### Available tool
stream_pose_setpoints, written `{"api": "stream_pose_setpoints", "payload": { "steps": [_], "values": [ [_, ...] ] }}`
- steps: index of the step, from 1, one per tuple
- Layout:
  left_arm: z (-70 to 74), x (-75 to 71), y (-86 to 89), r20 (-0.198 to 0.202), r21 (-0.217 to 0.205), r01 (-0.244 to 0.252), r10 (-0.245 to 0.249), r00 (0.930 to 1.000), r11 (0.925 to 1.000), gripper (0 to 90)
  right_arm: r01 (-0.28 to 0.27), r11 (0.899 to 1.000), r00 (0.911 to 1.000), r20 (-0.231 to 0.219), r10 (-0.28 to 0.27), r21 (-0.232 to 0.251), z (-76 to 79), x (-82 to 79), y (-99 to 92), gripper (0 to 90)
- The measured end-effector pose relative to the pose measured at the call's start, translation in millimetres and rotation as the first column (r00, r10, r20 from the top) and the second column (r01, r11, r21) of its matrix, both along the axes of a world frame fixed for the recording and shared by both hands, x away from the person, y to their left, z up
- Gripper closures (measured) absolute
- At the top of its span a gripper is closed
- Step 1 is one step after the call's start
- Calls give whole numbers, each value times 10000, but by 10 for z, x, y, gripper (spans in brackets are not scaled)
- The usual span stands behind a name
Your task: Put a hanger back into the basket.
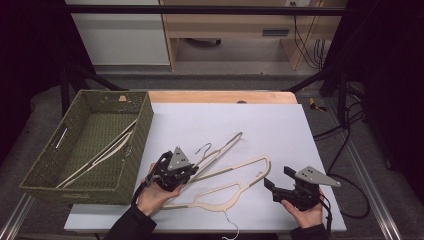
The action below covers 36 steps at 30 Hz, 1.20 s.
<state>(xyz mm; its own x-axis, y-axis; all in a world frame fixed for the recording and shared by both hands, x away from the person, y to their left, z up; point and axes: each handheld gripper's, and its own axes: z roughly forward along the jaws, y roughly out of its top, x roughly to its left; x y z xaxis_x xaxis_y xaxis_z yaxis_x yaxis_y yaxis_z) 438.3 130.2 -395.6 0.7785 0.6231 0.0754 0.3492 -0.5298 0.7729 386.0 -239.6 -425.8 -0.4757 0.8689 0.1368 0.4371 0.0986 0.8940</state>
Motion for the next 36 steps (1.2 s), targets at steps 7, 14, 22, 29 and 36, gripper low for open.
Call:
{"api": "stream_pose_setpoints", "payload": {
  "steps": [7, 14, 22, 29, 36],
  "values": [
    [12, 32, 81, -106, -314, -153, 149, 9998, 9994, 862, -49, 10000, 10000, -63, 49, -5, 1, -4, 0, 167],
    [124, -27, 130, 48, -594, -78, 81, 10000, 9982, 863, -120, 9999, 9999, 41, 120, 3, 4, -7, -10, 157],
    [424, -175, 218, 791, -1165, 154, -62, 9968, 9931, 863, -220, 9997, 9996, 161, 219, 51, 22, -21, -5, 130],
    [744, -255, 327, 1325, -1452, 247, -53, 9912, 9891, 863, -282, 9996, 9991, 306, 284, -51, 26, -23, -2, 106],
    [1113, -238, 410, 1678, -1482, 266, -14, 9858, 9886, 863, -275, 9996, 9991, 319, 277, -68, 26, -21, -10, 100]
  ]
}}
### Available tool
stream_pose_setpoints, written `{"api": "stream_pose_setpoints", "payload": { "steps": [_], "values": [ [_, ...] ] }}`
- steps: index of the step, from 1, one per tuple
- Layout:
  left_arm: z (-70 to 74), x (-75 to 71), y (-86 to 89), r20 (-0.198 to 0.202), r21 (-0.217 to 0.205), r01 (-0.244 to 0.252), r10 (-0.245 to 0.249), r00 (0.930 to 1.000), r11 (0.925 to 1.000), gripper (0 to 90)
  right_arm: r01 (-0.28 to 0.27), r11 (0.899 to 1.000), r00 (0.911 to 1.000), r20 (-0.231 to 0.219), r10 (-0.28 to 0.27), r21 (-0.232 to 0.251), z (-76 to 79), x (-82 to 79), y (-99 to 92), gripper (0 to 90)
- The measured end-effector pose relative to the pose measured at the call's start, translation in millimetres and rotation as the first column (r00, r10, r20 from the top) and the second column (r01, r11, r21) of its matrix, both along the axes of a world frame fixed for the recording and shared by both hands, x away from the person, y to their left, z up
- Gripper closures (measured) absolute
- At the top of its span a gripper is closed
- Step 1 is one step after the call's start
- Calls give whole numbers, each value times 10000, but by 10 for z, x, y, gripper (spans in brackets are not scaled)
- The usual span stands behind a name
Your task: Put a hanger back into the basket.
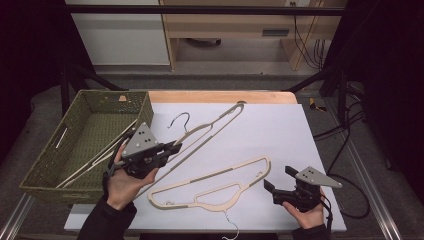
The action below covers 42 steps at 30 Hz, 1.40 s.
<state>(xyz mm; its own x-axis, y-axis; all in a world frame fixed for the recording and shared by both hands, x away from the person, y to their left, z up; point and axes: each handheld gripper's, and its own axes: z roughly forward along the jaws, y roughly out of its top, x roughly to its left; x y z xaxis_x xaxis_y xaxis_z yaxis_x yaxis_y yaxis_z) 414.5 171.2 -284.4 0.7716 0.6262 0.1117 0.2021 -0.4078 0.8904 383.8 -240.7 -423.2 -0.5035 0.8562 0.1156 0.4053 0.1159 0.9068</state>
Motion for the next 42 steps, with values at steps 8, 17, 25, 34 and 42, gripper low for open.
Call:
{"api": "stream_pose_setpoints", "payload": {
  "steps": [8, 17, 25, 34, 42],
  "values": [
    [333, 103, 213, -43, -13, 362, -362, 9993, 9993, 863, -68, 10000, 9999, 131, 67, 28, 17, -9, -11, 94],
    [493, 291, 609, -76, -103, -249, 248, 9997, 9996, 862, -69, 9997, 10000, -9, 69, 251, 20, -15, 6, 90],
    [515, 371, 1051, 51, -112, -937, 937, 9956, 9955, 862, -114, 9999, 9999, 25, 113, 122, 19, -10, -3, 89],
    [516, 481, 1421, 88, 143, -1370, 1369, 9906, 9905, 862, -109, 9999, 9999, 23, 109, -89, 2, 2, -4, 89],
    [437, 592, 1731, 72, 451, -1758, 1757, 9844, 9834, 862, -95, 9999, 9999, -35, 95, -78, -6, 6, 12, 89]
  ]
}}
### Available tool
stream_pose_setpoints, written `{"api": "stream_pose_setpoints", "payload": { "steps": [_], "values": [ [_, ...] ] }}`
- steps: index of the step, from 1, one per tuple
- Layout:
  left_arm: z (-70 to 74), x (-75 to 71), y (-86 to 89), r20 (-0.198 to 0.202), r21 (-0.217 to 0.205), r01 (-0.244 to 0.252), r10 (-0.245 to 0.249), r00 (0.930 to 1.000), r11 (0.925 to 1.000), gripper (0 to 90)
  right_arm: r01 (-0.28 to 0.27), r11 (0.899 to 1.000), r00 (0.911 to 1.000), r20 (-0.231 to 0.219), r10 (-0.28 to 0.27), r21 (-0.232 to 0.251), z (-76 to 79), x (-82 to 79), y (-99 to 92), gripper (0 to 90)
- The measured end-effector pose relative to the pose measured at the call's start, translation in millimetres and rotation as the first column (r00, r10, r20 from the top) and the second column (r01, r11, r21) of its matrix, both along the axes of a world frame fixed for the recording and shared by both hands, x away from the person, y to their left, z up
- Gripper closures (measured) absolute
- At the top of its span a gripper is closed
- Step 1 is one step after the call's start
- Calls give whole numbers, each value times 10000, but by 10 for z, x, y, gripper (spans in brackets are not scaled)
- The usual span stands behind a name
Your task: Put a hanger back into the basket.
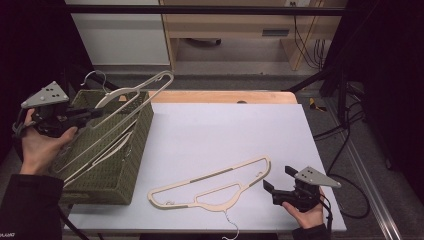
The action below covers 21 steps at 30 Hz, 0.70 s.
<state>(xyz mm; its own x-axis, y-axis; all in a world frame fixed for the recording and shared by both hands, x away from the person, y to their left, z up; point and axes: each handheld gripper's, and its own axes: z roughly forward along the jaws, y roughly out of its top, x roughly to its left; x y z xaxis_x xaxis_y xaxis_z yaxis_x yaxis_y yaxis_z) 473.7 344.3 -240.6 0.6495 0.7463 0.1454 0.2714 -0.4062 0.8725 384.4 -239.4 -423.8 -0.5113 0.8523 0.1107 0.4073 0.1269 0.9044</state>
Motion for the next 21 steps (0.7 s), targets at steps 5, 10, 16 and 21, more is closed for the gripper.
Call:
{"api": "stream_pose_setpoints", "payload": {
  "steps": [5, 10, 16, 21],
  "values": [
    [-52, 61, 173, -55, 112, -334, 335, 9994, 9994, 862, -11, 10000, 10000, 13, 11, -9, 0, 0, -2, 89],
    [-126, 107, 319, -138, 283, -542, 546, 9984, 9981, 862, -9, 10000, 10000, 23, 9, -26, -2, 3, -2, 89],
    [-234, 146, 454, -206, 544, -723, 735, 9971, 9959, 862, -26, 10000, 10000, -19, 26, -91, -7, 5, -3, 89],
    [-330, 163, 535, -127, 675, -820, 830, 9965, 9943, 862, -18, 10000, 10000, -49, 18, -79, -16, 12, 6, 89]
  ]
}}
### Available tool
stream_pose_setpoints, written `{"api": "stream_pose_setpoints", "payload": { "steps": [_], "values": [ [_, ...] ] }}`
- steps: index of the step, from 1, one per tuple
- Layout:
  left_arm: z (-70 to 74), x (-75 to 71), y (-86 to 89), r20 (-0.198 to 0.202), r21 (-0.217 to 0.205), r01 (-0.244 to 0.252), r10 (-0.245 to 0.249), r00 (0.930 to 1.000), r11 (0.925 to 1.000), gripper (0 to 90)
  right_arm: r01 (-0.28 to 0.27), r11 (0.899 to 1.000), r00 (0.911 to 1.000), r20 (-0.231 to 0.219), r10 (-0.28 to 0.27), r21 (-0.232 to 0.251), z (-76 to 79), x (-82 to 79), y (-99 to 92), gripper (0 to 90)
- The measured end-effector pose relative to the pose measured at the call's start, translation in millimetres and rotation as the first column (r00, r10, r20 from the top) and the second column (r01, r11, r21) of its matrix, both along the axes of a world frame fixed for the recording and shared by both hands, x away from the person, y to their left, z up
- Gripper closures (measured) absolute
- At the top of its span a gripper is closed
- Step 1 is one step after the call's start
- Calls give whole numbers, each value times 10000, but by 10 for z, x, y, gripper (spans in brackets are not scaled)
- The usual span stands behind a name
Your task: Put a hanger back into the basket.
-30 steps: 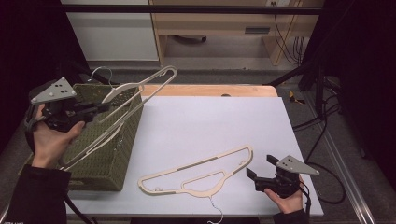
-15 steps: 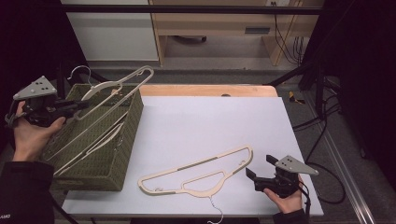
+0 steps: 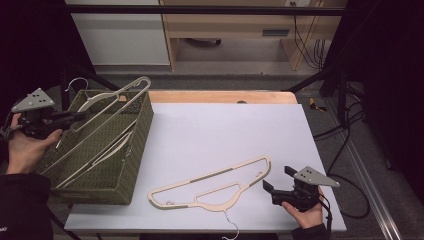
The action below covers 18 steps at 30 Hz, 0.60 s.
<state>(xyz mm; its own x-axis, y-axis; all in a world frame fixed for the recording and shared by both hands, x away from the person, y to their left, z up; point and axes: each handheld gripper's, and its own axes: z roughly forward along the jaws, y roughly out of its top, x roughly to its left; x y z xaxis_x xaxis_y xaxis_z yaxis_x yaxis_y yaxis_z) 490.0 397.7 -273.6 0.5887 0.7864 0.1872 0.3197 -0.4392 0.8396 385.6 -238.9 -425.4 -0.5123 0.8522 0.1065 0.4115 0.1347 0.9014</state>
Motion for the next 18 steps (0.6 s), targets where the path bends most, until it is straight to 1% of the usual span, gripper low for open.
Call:
{"api": "stream_pose_setpoints", "payload": {
  "steps": [1, 3, 4, 5, 7, 8, 9, 14, 15, 18],
  "values": [
    [-15, 10, 11, 148, -5, -54, 54, 9999, 10000, 862, 9, 10000, 10000, -3, -9, -1, 0, -1, 2, 89],
    [-49, 15, 46, 127, 82, -114, 113, 9999, 9999, 862, -4, 10000, 10000, -1, 4, 11, 2, -4, -1, 89],
    [-75, 10, 60, 16, 73, -157, 157, 9999, 9998, 862, 25, 10000, 10000, -15, -25, 22, 3, -4, 0, 89],
    [-92, 13, 75, 12, 191, -183, 183, 9998, 9996, 862, 42, 10000, 10000, -28, -41, 34, 4, -5, 1, 89],
    [-115, 19, 84, 24, 172, -244, 244, 9997, 9996, 862, 26, 10000, 10000, -14, -26, 23, 2, -3, 0, 89],
    [-153, 28, 113, -74, 350, -252, 254, 9996, 9991, 861, 4, 10000, 10000, 20, -4, -46, -5, 3, 0, 89],
    [-171, 31, 117, -77, 301, -288, 291, 9995, 9991, 862, -6, 10000, 10000, 16, 6, -33, -6, 3, 2, 89],
    [-276, 27, 149, -237, 559, -313, 327, 9992, 9979, 861, 16, 10000, 10000, 5, -16, -8, -3, 1, -2, 89],
    [-311, 25, 153, -269, 725, -309, 329, 9991, 9969, 861, 19, 10000, 10000, 0, -19, 2, -2, 0, -2, 89],
    [-420, 20, 156, -400, 930, -367, 406, 9984, 9950, 862, 17, 10000, 10000, 0, -17, 21, -2, -2, 0, 90]
  ]
}}
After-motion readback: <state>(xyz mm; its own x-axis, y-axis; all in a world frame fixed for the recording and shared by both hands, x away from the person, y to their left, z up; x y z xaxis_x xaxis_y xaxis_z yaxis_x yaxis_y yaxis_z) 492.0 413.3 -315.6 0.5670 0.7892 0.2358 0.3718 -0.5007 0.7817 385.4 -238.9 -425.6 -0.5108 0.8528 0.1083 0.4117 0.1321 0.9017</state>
